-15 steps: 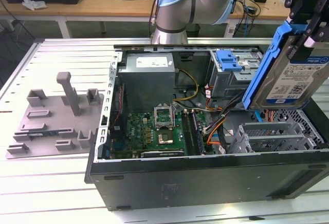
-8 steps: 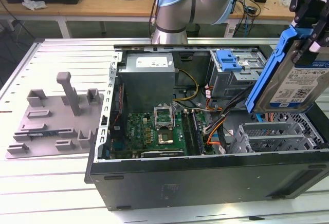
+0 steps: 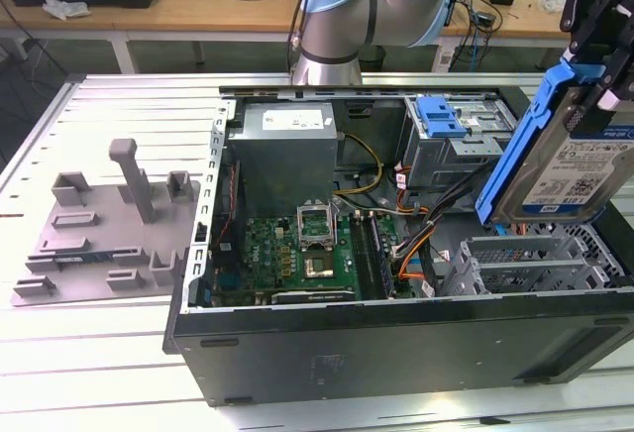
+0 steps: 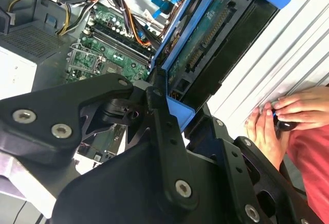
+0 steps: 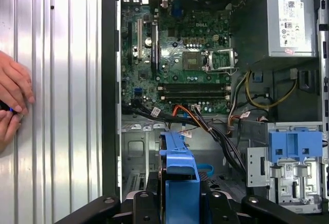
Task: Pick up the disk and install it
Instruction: 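Insert the disk into the insertion slot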
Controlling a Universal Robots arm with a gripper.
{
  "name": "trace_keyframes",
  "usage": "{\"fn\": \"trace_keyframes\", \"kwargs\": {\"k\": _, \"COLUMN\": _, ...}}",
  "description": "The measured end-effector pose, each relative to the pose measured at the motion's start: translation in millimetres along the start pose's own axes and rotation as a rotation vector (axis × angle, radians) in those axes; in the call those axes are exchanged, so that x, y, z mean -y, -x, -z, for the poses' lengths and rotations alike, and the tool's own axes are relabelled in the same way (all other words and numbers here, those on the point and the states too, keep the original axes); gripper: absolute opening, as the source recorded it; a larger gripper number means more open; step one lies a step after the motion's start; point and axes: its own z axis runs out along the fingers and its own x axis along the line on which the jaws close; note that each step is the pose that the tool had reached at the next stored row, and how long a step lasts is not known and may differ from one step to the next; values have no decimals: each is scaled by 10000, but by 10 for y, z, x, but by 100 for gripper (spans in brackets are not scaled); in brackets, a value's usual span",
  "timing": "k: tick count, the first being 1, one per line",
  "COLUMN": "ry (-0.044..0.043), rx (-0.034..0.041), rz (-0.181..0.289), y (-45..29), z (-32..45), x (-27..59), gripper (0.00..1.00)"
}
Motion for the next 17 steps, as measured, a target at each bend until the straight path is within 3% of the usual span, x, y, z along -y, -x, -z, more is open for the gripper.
{"fn": "trace_keyframes", "kwargs": {"k": 7, "ry": -2, "rx": -110, "rz": -5, "y": -7, "z": -41, "x": 3, "gripper": 37}}
{"fn": "trace_keyframes", "kwargs": {"k": 17, "ry": 5, "rx": -122, "rz": 315, "y": -38, "z": -61, "x": 14, "gripper": 37}}
